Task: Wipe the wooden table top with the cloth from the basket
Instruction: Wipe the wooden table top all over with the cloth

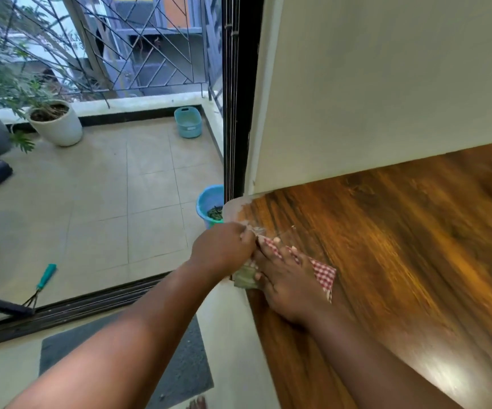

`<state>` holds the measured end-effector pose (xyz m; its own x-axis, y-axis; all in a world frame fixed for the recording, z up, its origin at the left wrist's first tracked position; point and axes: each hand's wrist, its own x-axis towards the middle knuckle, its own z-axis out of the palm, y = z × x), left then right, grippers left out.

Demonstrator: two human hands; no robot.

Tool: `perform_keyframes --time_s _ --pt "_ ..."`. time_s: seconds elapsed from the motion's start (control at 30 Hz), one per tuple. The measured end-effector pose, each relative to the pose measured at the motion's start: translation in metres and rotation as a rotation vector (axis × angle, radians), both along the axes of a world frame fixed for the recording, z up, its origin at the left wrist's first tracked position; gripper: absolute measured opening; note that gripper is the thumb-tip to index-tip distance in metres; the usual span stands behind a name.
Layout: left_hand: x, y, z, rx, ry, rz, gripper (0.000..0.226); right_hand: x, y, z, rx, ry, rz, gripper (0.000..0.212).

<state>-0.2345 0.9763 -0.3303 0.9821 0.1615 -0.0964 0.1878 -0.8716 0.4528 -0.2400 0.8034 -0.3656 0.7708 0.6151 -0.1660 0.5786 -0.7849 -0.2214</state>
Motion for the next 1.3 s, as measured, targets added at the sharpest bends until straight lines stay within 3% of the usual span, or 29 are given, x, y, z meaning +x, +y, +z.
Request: perform_keyframes --time_s 0.13,0.27,0.37,0.53,0.7,0.83,0.97,1.13,1.3 --pt "0.042 0.03 0.007 -0.079 -0.145 0.18 0.033 0.034 0.022 -0.006 -0.037 -0.037 -0.003 0.054" --pt "0.065 0.042 -0.012 -0.134 -0.042 0.2 0.036 0.056 0.043 -0.009 -0.016 -0.003 -0.058 0.053" --pt "0.061 0.041 -0.027 -0.155 -0.093 0.181 0.031 0.072 0.061 -0.009 -0.023 -0.005 -0.081 0.054" --pt "0.05 0.019 -0.041 -0.218 -0.08 0.237 0.06 0.09 0.083 -0.005 0.008 0.036 -0.098 0.06" --pt "0.045 0.003 -0.05 -0.302 -0.075 0.423 0.065 0.093 0.083 -0.005 -0.039 0.05 -0.086 0.058" --pt "0.049 0.01 -0.055 -0.36 0.014 0.5 0.065 0.076 0.08 0.0 0.001 0.025 -0.083 0.052" --pt "0.059 0.032 -0.052 -0.44 0.064 0.592 0.066 0.003 0.053 0.002 0.063 0.062 -0.005 0.057" --pt "0.06 0.037 -0.049 -0.371 0.095 0.422 0.066 -0.091 -0.004 0.0 -0.036 0.003 0.03 0.054" --pt "0.054 0.026 -0.06 -0.404 0.167 0.169 0.072 -0.101 -0.027 0.006 -0.038 -0.006 -0.031 0.056"
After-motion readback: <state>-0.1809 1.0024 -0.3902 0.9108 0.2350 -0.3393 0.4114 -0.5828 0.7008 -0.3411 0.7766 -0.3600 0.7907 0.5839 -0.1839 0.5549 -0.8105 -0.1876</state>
